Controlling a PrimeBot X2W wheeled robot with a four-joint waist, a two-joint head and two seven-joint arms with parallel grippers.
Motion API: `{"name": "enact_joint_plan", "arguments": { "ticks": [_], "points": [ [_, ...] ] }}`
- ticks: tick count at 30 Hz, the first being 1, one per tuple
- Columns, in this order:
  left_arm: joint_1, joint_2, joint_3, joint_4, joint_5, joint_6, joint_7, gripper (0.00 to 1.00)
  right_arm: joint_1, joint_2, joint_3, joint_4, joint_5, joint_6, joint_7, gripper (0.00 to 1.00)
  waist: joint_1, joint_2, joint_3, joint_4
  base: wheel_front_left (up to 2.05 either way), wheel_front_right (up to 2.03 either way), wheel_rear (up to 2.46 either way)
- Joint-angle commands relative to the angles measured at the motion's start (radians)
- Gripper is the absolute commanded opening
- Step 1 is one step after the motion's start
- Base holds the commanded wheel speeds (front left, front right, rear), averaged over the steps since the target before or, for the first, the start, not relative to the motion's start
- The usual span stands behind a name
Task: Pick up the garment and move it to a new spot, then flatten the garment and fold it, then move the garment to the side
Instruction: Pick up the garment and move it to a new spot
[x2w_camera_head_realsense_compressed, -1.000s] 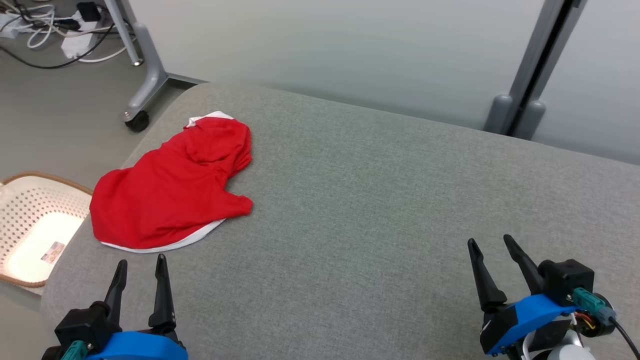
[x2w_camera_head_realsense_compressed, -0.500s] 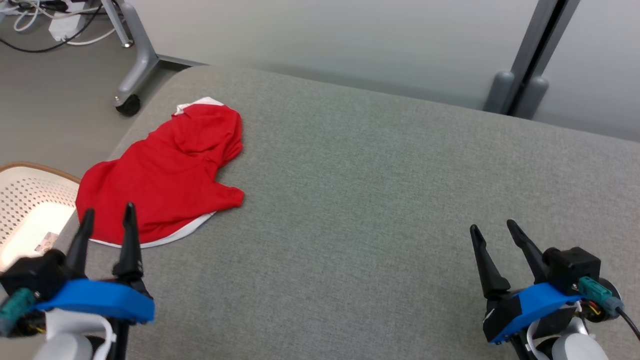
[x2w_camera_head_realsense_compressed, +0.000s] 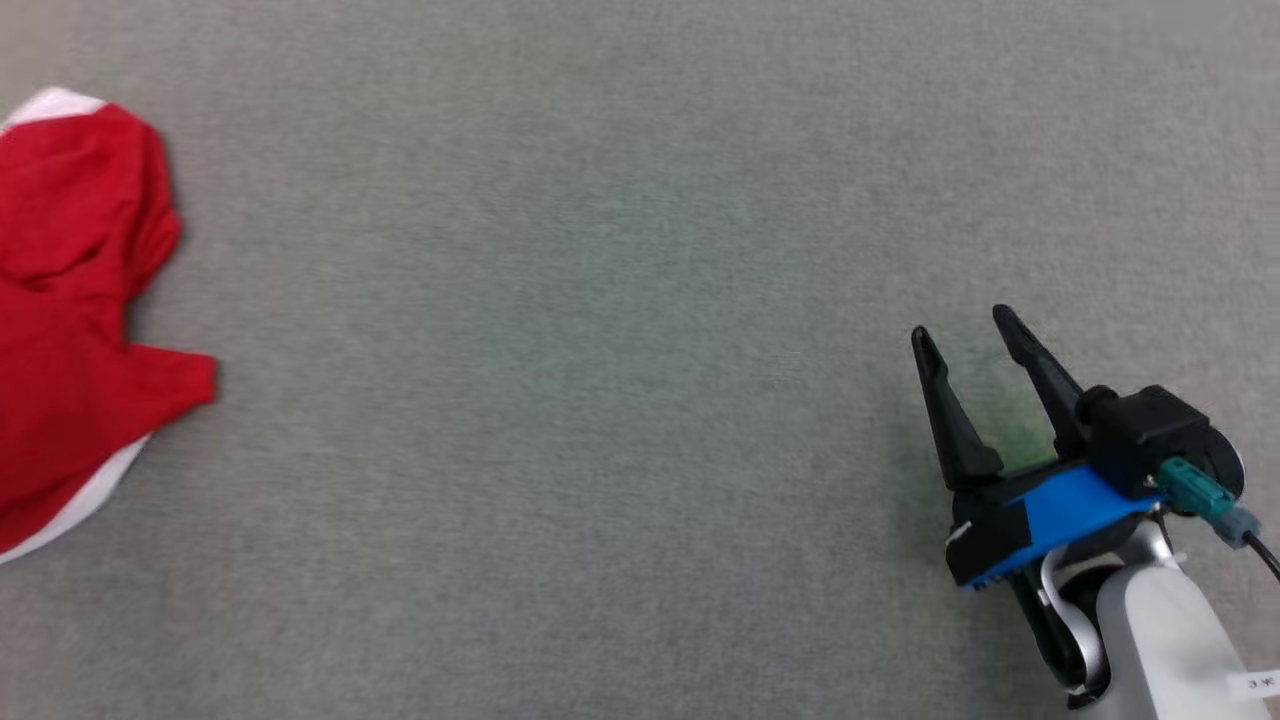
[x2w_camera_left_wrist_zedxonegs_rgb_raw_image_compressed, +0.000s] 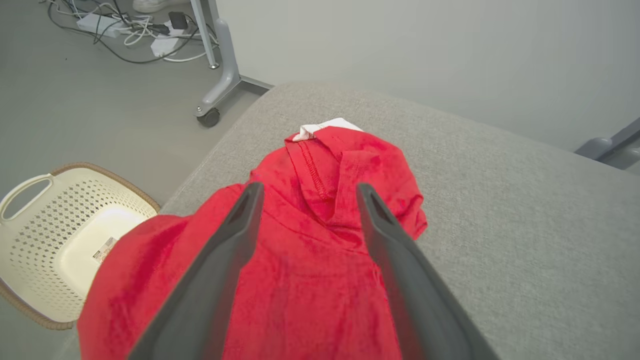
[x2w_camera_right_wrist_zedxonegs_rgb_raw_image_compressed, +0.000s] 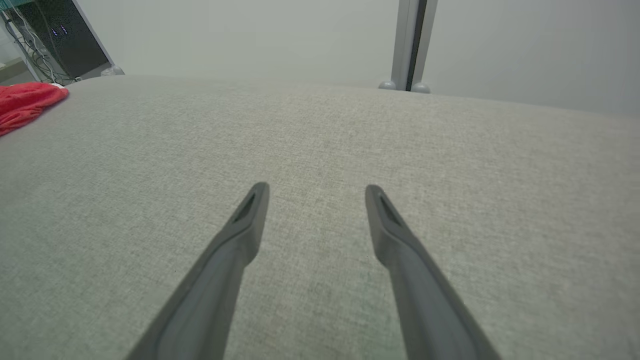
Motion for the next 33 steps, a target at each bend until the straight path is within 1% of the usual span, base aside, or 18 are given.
{"name": "enact_joint_plan", "arguments": {
  "ticks": [1, 4, 6, 10, 14, 15, 16, 18, 20, 22, 25, 28, 30, 31, 32, 33],
  "points": [
    [-0.005, 0.023, 0.021, 0.022, -0.019, 0.024, 0.036, 1.0, -0.025, -0.005, 0.007, -0.012, 0.004, 0.001, -0.006, 1.0, -0.0002, 0.0, 0.028, -0.031, 0.0, 0.0, 0.0],
    [0.007, 0.068, 0.062, 0.084, -0.061, 0.06, 0.121, 1.0, -0.045, -0.005, 0.011, -0.032, 0.012, 0.001, -0.027, 1.0, -0.0002, 0.0, 0.079, -0.085, 0.0, 0.0, 0.0],
    [0.02, 0.087, 0.068, 0.128, -0.079, 0.066, 0.166, 1.0, -0.047, 0.0, 0.004, -0.041, 0.013, 0.001, -0.037, 1.0, -0.0002, 0.0, 0.103, -0.115, 0.0, 0.0, 0.0],
    [0.029, 0.07, 0.081, 0.194, -0.118, 0.096, 0.221, 1.0, -0.04, 0.007, -0.02, -0.047, 0.012, 0.001, -0.048, 1.0, -0.0002, 0.0, 0.126, -0.151, 0.0, 0.0, 0.0],
    [0.05, 0.044, 0.042, 0.247, -0.133, 0.121, 0.307, 1.0, -0.038, 0.01, -0.038, -0.039, 0.006, 0.001, -0.056, 1.0, -0.0002, 0.0, 0.123, -0.164, 0.0, 0.0, 0.0],
    [0.059, 0.039, 0.032, 0.256, -0.132, 0.124, 0.322, 0.48, -0.038, 0.012, -0.042, -0.035, 0.003, 0.001, -0.058, 1.0, -0.0002, 0.0, 0.118, -0.165, 0.0, 0.0, 0.0],
    [0.063, 0.032, 0.026, 0.261, -0.135, 0.127, 0.332, 0.0, -0.036, 0.013, -0.044, -0.029, 0.002, 0.001, -0.061, 1.0, -0.0002, 0.0, 0.111, -0.164, 0.0, 0.0, 0.0],
    [0.064, 0.018, 0.02, 0.262, -0.14, 0.128, 0.332, 0.0, -0.032, 0.016, -0.051, -0.016, 0.0, 0.001, -0.067, 1.0, -0.0002, 0.0, 0.089, -0.159, 0.0, 0.0, 0.0],
    [0.053, 0.026, 0.027, 0.251, -0.13, 0.123, 0.297, 0.0, -0.025, 0.019, -0.053, 0.001, 0.0, 0.001, -0.075, 1.0, -0.0002, 0.0, 0.058, -0.152, 0.0, 0.0, 0.0],
    [0.038, 0.038, 0.038, 0.23, -0.125, 0.107, 0.272, 0.0, -0.021, 0.022, -0.051, 0.018, 0.0, 0.001, -0.081, 1.0, -0.0002, 0.0, 0.02, -0.146, 0.0, 0.0, 0.0],
    [0.022, 0.076, 0.031, 0.192, -0.096, 0.084, 0.249, 0.0, -0.004, 0.027, -0.046, 0.044, 0.005, 0.001, -0.085, 1.0, -0.0002, 0.0, -0.044, -0.139, 0.0, 0.0, 0.0],
    [-0.011, 0.108, 0.006, 0.126, -0.056, 0.059, 0.234, 0.0, 0.012, 0.031, -0.042, 0.072, 0.014, 0.001, -0.087, 1.0, -0.0002, 0.0, -0.11, -0.132, 0.0, 0.0, 0.0],
    [-0.036, 0.13, -0.015, 0.064, -0.03, 0.052, 0.24, 0.0, 0.026, 0.033, -0.044, 0.084, 0.018, 0.001, -0.092, 1.0, -0.0002, 0.0, -0.154, -0.125, 0.0, 0.0, 0.0],
    [-0.053, 0.132, -0.024, 0.025, -0.023, 0.051, 0.245, 0.0, 0.034, 0.035, -0.041, 0.09, 0.022, 0.001, -0.092, 1.0, -0.0002, 0.0, -0.175, -0.124, 0.0, 0.0, 0.0],
    [-0.053, 0.132, -0.024, 0.025, -0.023, 0.051, 0.245, 0.0, 0.034, 0.035, -0.041, 0.09, 0.022, 0.001, -0.092, 1.0, -0.0002, 0.0, -0.175, -0.124, 0.0, 0.0, 0.0],
    [-0.069, 0.129, -0.037, -0.008, -0.011, 0.054, 0.251, 0.0, 0.041, 0.038, -0.035, 0.095, 0.026, 0.001, -0.093, 1.0, -0.0002, 0.0, -0.196, -0.124, 0.0, 0.0, 0.0]
  ]
}}
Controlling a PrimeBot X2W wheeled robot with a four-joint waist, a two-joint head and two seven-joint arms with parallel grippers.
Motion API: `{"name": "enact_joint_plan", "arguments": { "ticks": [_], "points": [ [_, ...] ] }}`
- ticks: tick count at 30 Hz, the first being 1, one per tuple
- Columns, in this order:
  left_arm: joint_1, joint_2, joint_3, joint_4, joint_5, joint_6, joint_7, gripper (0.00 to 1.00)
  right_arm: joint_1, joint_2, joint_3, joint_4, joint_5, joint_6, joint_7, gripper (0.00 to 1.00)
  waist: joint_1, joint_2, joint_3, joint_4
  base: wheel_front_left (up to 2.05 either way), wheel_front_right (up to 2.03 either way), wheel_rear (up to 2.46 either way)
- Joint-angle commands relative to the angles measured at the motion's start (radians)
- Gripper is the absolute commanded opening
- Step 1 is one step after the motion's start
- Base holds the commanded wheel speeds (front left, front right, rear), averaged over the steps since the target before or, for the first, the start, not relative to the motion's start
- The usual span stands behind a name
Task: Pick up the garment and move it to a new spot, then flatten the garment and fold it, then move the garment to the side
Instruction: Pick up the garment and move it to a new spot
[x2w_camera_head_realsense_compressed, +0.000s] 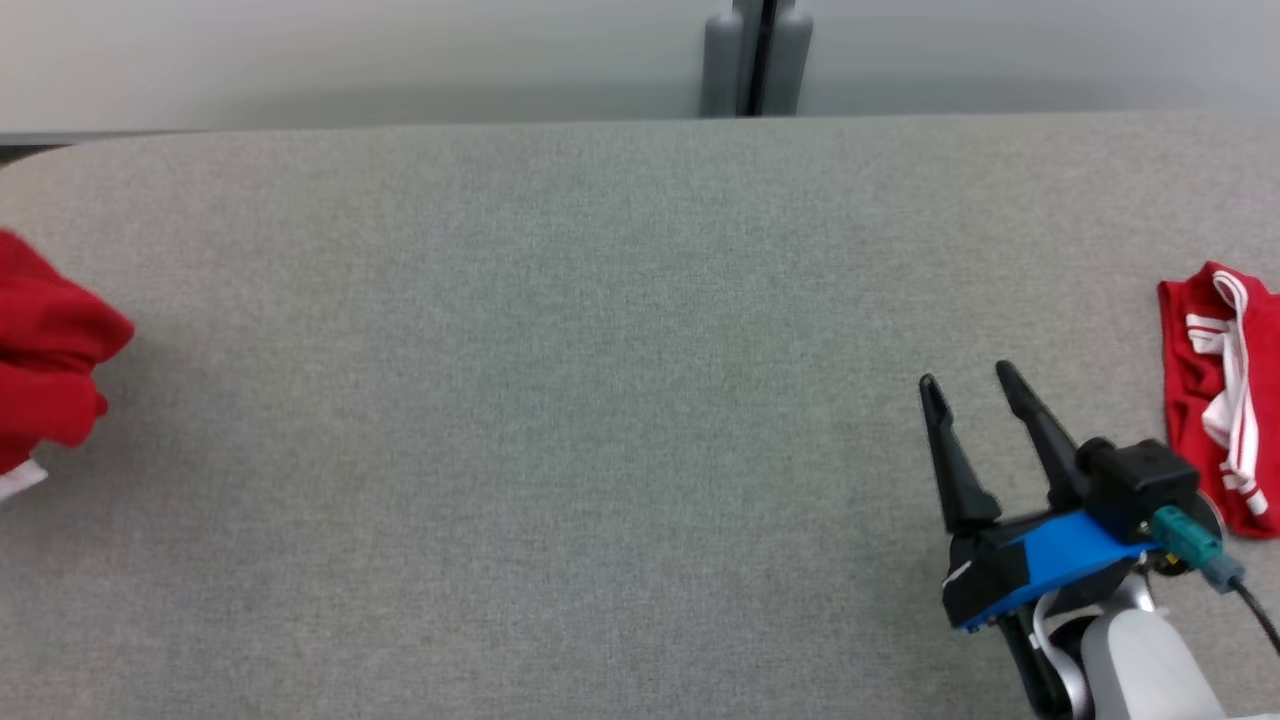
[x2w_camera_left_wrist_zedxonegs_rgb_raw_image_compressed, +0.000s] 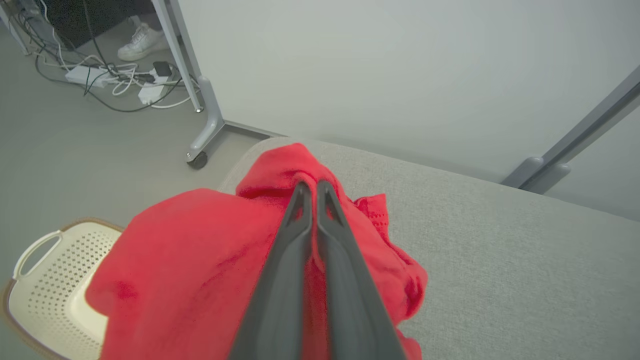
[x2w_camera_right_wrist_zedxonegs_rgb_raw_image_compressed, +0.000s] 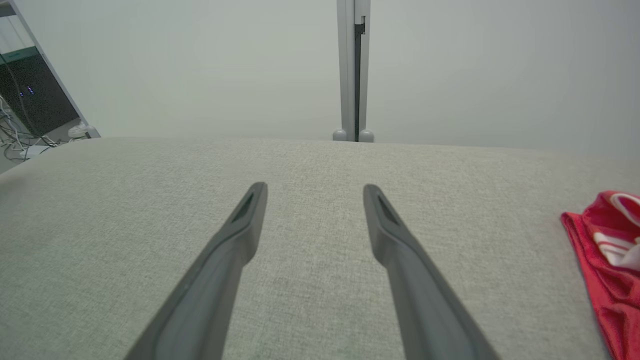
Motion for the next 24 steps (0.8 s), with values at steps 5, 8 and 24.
{"name": "enact_joint_plan", "arguments": {
  "ticks": [5, 8, 24],
  "points": [
    [-0.101, -0.013, -0.071, -0.166, 0.044, 0.004, 0.05, 0.0, 0.035, 0.01, 0.026, 0.022, 0.017, 0.001, -0.001, 1.0, 0.0002, 0.0, -0.101, -0.039, 0.0, 0.0, 0.0],
    [-0.164, -0.037, -0.112, -0.254, 0.051, -0.002, 0.081, 0.0, 0.044, 0.013, 0.04, 0.029, 0.024, 0.001, 0.003, 1.0, 0.0002, 0.0, -0.134, -0.057, 0.0, 0.0, 0.0],
    [-0.252, -0.423, -0.466, -0.252, 0.11, -0.046, 0.016, 0.0, 0.035, 0.019, 0.062, 0.031, 0.049, 0.001, 0.004, 1.0, 0.0002, 0.0, -0.116, -0.169, 0.0, 0.0, 0.0]
  ]
}}
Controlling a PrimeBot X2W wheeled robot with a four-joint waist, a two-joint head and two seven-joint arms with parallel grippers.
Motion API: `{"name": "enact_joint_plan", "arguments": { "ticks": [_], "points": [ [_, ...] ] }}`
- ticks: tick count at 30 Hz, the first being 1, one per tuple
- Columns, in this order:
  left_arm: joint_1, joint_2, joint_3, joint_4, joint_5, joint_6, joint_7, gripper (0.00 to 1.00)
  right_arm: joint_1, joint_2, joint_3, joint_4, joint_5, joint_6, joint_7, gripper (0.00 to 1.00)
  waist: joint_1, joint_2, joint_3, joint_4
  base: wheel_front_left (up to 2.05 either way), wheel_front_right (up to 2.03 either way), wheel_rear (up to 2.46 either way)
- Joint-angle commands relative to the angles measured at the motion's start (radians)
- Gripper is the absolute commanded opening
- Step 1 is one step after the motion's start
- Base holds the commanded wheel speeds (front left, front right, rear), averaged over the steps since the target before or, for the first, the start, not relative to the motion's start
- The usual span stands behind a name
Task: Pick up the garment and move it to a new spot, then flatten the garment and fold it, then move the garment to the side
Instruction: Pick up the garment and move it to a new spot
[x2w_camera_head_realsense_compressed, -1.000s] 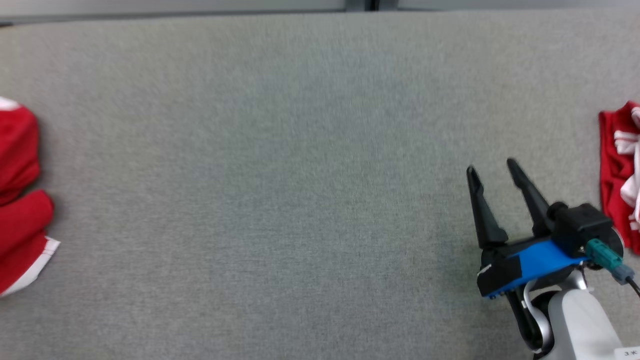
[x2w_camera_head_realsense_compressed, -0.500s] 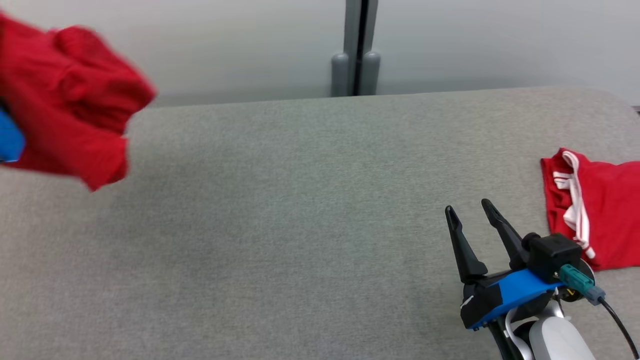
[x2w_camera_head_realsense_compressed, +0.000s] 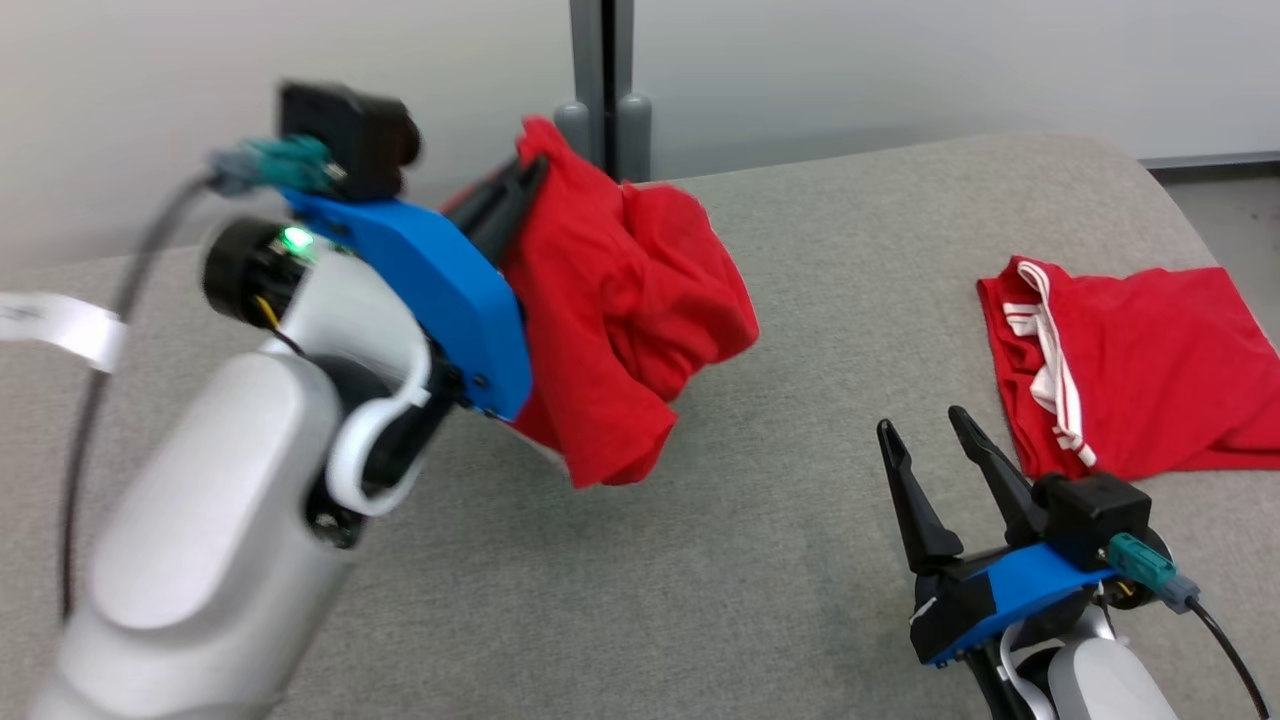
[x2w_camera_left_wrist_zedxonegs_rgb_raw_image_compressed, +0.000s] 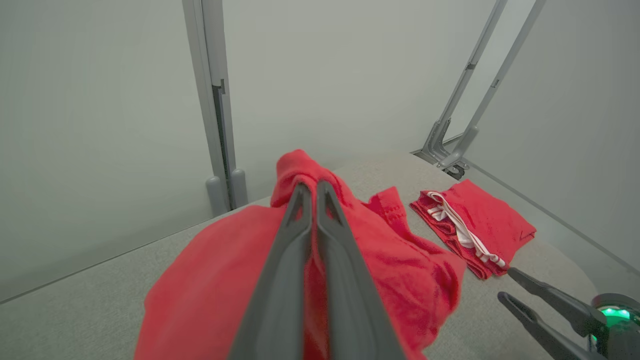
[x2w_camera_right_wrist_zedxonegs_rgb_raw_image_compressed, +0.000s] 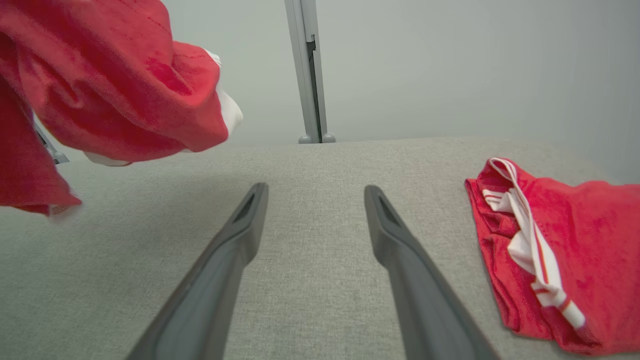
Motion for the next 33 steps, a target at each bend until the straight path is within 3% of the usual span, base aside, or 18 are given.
{"name": "enact_joint_plan", "arguments": {
  "ticks": [1, 8, 9, 10, 15, 19, 28, 33],
  "points": [
    [0.011, -0.015, -0.016, 0.037, 0.022, -0.003, -0.028, 0.0, -0.013, 0.003, 0.002, 0.002, 0.011, 0.001, -0.007, 1.0, 0.0, 0.0, 0.006, -0.008, 0.0, 0.0, 0.0],
    [0.104, -0.132, -0.128, 0.313, 0.094, -0.019, -0.196, 0.0, -0.032, 0.003, 0.013, 0.017, 0.016, 0.001, -0.018, 1.0, 0.0, 0.0, 0.035, -0.045, 0.0, 0.0, 0.0],
    [0.114, -0.144, -0.145, 0.345, 0.109, -0.028, -0.229, 0.07, -0.034, 0.004, 0.012, 0.019, 0.016, 0.001, -0.019, 1.0, 0.0, 0.0, 0.037, -0.045, 0.0, 0.0, 0.0],
    [0.124, -0.158, -0.154, 0.375, 0.113, -0.034, -0.259, 0.97, -0.035, 0.004, 0.01, 0.02, 0.016, 0.001, -0.02, 1.0, 0.0, 0.0, 0.038, -0.043, 0.0, 0.0, 0.0],
    [0.142, -0.208, -0.149, 0.473, 0.089, -0.069, -0.353, 1.0, -0.033, 0.004, -0.005, 0.025, 0.007, 0.001, -0.011, 1.0, 0.0, 0.0, 0.025, -0.009, 0.0, 0.0, 0.0],
    [0.167, -0.208, -0.11, 0.463, 0.08, -0.073, -0.475, 1.0, -0.02, 0.004, -0.016, 0.017, 0.003, 0.001, -0.004, 1.0, 0.0, 0.0, 0.0, 0.029, 0.0, 0.0, 0.0],
    [0.32, -0.109, -0.018, 0.357, 0.089, -0.042, -0.718, 1.0, 0.04, 0.003, -0.044, -0.008, 0.01, 0.001, 0.017, 1.0, 0.0, 0.0, -0.055, 0.107, 0.0, 0.0, 0.0],
    [0.436, -0.051, 0.042, 0.296, 0.089, -0.023, -0.774, 1.0, 0.081, 0.003, -0.062, -0.019, 0.024, 0.001, 0.023, 1.0, 0.0, 0.0, -0.069, 0.132, 0.0, 0.0, 0.0]
  ]
}}
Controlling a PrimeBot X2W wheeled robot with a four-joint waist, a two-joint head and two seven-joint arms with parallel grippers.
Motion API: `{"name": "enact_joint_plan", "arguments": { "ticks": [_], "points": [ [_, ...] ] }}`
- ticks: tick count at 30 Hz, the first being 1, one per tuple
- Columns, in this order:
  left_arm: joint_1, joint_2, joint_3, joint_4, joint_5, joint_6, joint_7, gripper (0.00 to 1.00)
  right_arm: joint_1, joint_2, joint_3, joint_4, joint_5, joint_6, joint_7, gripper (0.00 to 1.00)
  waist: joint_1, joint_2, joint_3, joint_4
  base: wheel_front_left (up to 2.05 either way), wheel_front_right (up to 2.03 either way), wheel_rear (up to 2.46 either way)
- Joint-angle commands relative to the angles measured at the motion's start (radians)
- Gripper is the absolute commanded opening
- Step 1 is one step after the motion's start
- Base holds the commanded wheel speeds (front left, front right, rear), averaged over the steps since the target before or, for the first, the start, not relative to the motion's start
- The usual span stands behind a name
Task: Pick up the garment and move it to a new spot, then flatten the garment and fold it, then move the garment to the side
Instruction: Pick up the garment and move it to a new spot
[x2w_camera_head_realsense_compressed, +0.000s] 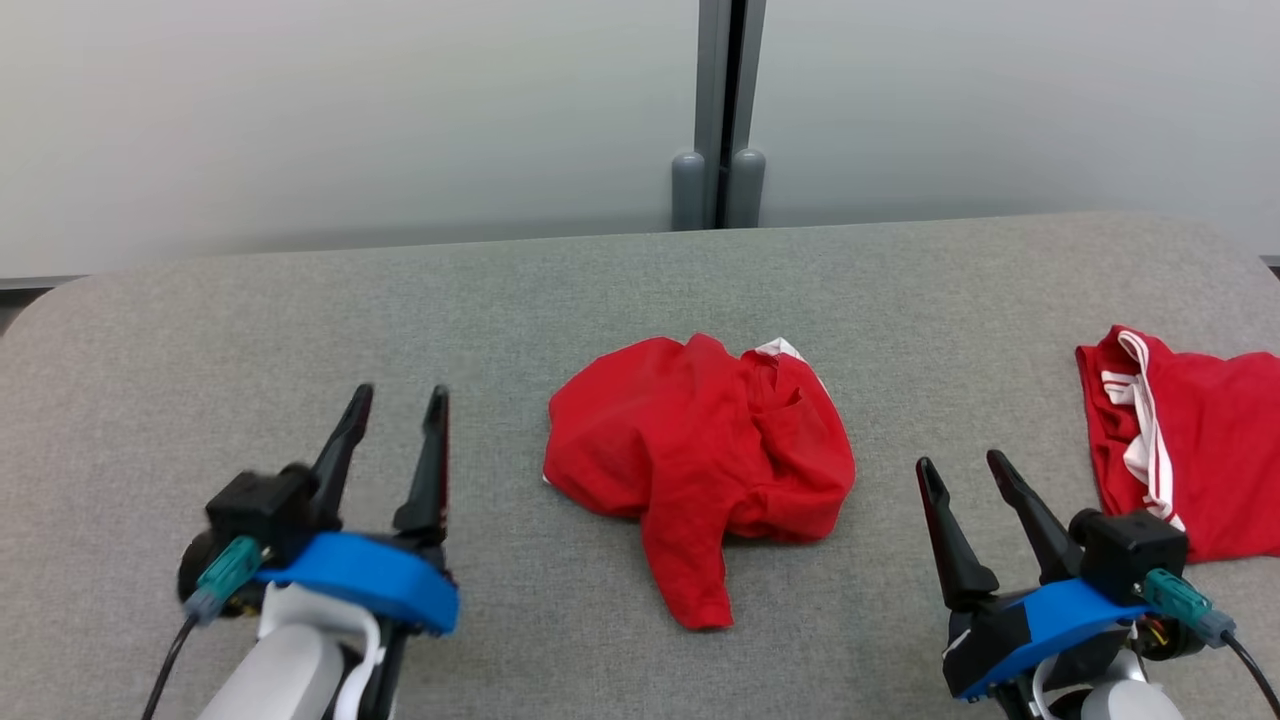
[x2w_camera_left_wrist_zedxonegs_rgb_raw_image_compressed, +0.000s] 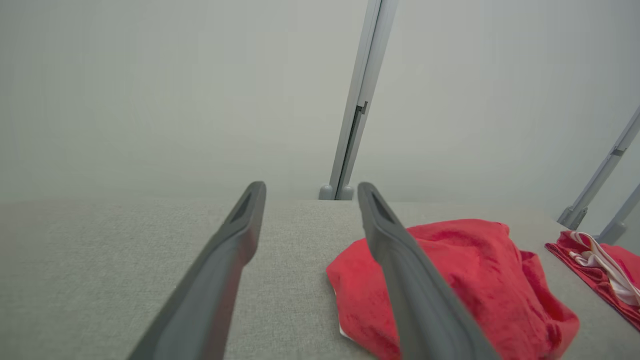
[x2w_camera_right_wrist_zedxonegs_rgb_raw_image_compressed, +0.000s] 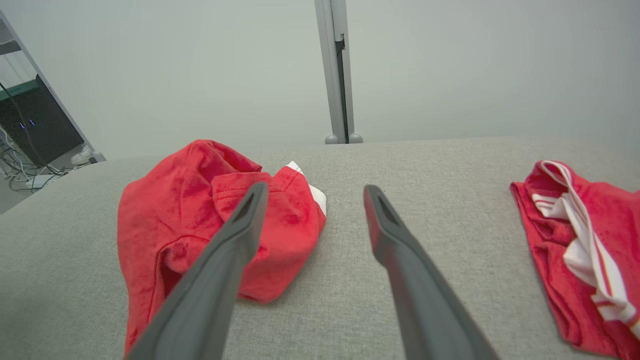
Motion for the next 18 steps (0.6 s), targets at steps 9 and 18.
{"name": "enact_joint_plan", "arguments": {
  "ticks": [9, 18],
  "points": [
    [0.177, 0.051, 0.119, -0.02, -0.027, 0.038, -0.023, 1.0, 0.044, 0.0, -0.022, -0.005, 0.009, 0.001, 0.009, 1.0, 0.0, 0.0, -0.027, -0.004, 0.0, 0.0, 0.0],
    [0.26, 0.073, 0.169, -0.055, -0.027, 0.062, -0.023, 1.0, 0.066, 0.0, -0.037, -0.005, 0.015, 0.001, 0.008, 1.0, 0.0, 0.0, -0.035, -0.009, 0.0, 0.0, 0.0]
  ]
}}
